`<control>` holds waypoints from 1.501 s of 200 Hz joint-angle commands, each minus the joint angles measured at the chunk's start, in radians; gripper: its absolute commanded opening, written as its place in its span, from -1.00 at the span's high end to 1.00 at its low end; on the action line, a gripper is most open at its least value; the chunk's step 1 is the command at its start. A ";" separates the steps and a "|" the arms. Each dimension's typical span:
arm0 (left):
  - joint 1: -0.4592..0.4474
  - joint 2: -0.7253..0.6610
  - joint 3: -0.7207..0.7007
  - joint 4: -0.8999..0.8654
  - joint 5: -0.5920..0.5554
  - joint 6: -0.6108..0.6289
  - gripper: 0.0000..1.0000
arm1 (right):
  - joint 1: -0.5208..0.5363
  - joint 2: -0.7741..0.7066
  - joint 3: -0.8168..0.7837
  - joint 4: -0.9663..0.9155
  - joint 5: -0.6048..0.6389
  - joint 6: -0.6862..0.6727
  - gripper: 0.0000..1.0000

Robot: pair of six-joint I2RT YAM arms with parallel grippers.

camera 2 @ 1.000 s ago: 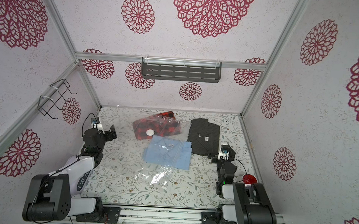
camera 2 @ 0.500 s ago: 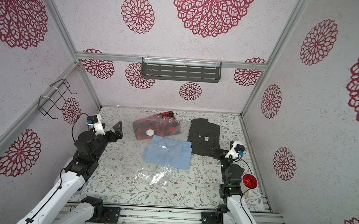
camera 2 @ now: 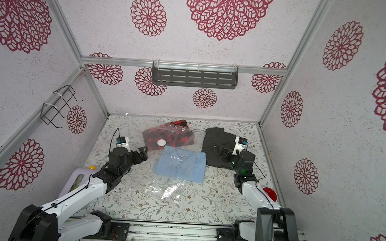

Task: Place the folded shirt into the vacuum bag
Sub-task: Adjust the shirt at the center of the board.

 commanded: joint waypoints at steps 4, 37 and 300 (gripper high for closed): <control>-0.004 0.090 0.011 0.003 0.007 -0.017 -0.94 | 0.016 0.121 0.150 -0.222 -0.109 0.000 -0.99; 0.011 0.224 0.060 -0.004 0.050 -0.038 -0.95 | 0.070 0.282 0.299 -0.412 -0.050 -0.002 -0.99; 0.097 0.317 0.100 -0.106 0.082 -0.106 -0.95 | 0.007 0.336 0.482 -0.595 0.094 -0.010 -0.26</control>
